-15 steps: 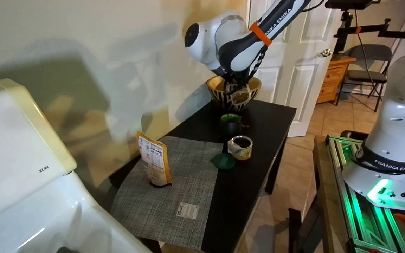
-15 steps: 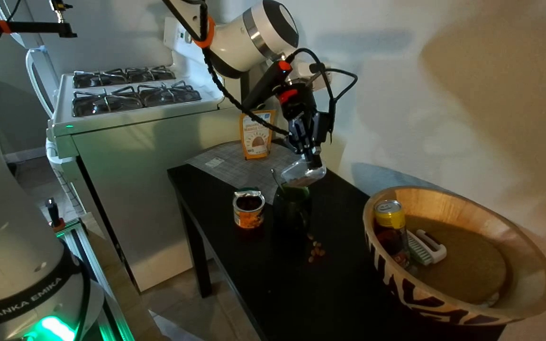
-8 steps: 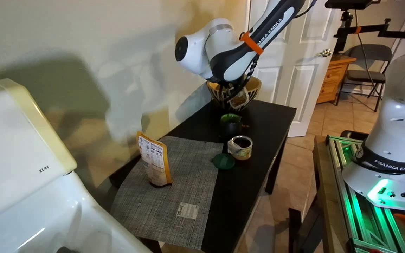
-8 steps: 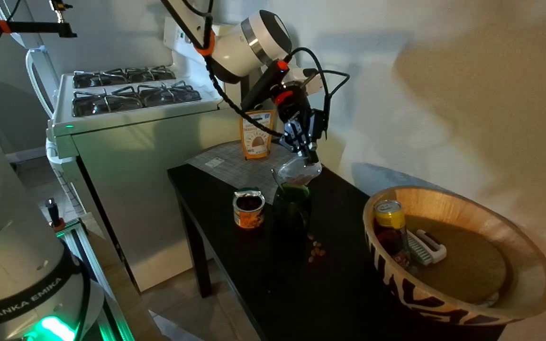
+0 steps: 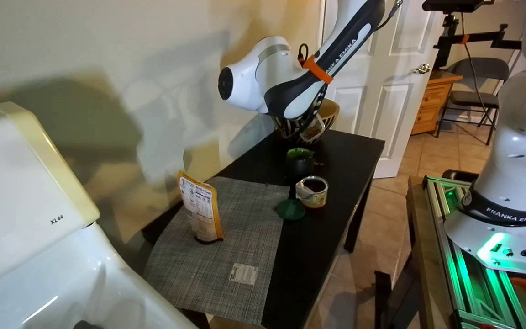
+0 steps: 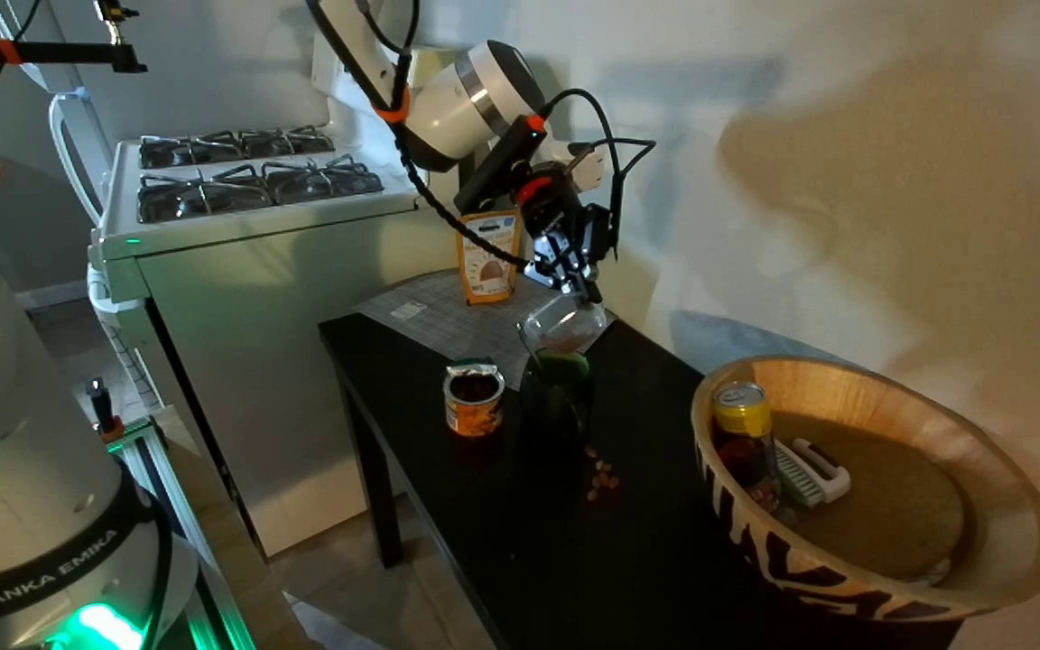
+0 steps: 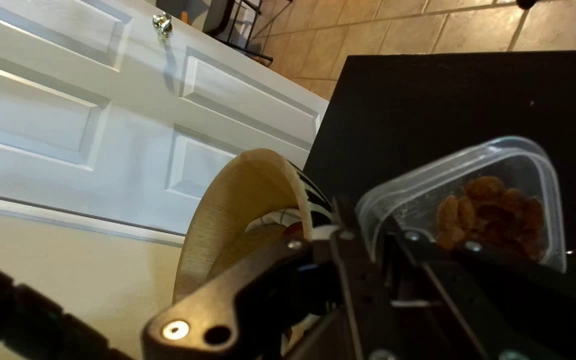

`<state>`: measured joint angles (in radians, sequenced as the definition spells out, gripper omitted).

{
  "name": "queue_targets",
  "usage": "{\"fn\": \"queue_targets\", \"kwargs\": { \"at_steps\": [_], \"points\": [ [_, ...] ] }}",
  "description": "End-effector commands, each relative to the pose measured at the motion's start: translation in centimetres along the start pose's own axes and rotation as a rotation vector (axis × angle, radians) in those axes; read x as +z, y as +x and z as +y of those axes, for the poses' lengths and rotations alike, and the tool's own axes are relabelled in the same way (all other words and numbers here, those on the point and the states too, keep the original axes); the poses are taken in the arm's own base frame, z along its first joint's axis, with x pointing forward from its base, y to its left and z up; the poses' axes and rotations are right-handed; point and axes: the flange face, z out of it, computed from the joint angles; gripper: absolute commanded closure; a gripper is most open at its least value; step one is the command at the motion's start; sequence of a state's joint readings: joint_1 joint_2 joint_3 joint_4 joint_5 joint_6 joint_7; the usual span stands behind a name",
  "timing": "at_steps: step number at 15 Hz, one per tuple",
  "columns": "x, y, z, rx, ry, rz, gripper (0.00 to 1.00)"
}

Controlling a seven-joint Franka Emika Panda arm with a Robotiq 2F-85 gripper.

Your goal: Pour out the contents of the bowl into the cup

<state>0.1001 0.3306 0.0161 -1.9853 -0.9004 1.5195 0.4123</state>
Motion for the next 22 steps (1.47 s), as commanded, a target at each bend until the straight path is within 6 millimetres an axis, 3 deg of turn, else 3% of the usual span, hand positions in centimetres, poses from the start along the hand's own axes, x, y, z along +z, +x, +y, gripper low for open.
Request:
{"fn": "queue_targets", "kwargs": {
  "at_steps": [1, 10, 11, 14, 15, 22],
  "points": [
    [-0.2, 0.4, -0.7, -0.054, -0.075, -0.030, 0.97],
    [0.1, 1.0, -1.4, -0.112, -0.079, -0.013, 0.97],
    [0.0, 1.1, -1.4, -0.111, -0.079, -0.012, 0.89],
    [0.1, 1.1, -1.4, -0.110, -0.078, -0.013, 0.89],
    [0.1, 1.1, -1.4, -0.110, -0.078, -0.013, 0.97],
    [-0.7, 2.9, -2.7, -0.096, -0.106, -0.034, 0.97]
  ]
}}
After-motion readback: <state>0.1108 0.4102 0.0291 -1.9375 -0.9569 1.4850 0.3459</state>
